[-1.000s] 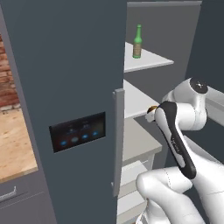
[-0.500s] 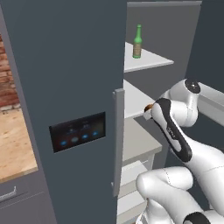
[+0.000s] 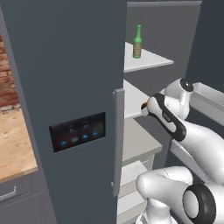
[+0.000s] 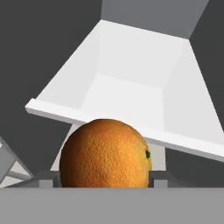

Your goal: Place the beer on the top shelf of the fridge to keep it out of children's reach, and place the cucumber and orange on lower shelves for easy access.

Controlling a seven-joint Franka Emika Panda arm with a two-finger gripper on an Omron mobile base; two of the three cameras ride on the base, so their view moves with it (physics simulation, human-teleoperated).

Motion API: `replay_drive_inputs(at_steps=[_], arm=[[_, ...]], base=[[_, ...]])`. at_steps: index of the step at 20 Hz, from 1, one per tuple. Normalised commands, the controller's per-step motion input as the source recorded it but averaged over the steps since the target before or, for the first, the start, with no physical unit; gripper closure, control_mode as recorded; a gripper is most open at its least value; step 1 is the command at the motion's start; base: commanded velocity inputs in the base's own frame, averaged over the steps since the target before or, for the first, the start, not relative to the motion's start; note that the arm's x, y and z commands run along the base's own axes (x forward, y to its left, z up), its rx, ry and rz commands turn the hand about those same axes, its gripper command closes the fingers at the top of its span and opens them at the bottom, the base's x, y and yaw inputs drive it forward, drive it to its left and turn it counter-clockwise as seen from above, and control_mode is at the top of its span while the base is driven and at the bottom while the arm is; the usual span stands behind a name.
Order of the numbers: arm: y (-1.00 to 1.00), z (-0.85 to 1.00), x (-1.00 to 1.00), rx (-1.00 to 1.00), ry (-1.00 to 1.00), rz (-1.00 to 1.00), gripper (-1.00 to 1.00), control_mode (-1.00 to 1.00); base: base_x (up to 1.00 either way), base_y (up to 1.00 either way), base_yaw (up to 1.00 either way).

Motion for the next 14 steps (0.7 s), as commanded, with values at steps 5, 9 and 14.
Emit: replay_drive_inputs(at_steps=[5,9,14], arm=[[0.00,-0.25,0.56,0.00,0.00,0.03,1.00,-1.00],[0.00,-0.21,0.59,0.00,0.00,0.02,1.00,-1.00],[-0.03,-0.17,0.64,0.00,0.00,0.03,1.00,-1.00]], base=[[0.00,0.00,0.00],[0.00,0.00,0.00],[0.00,0.00,0.00]])
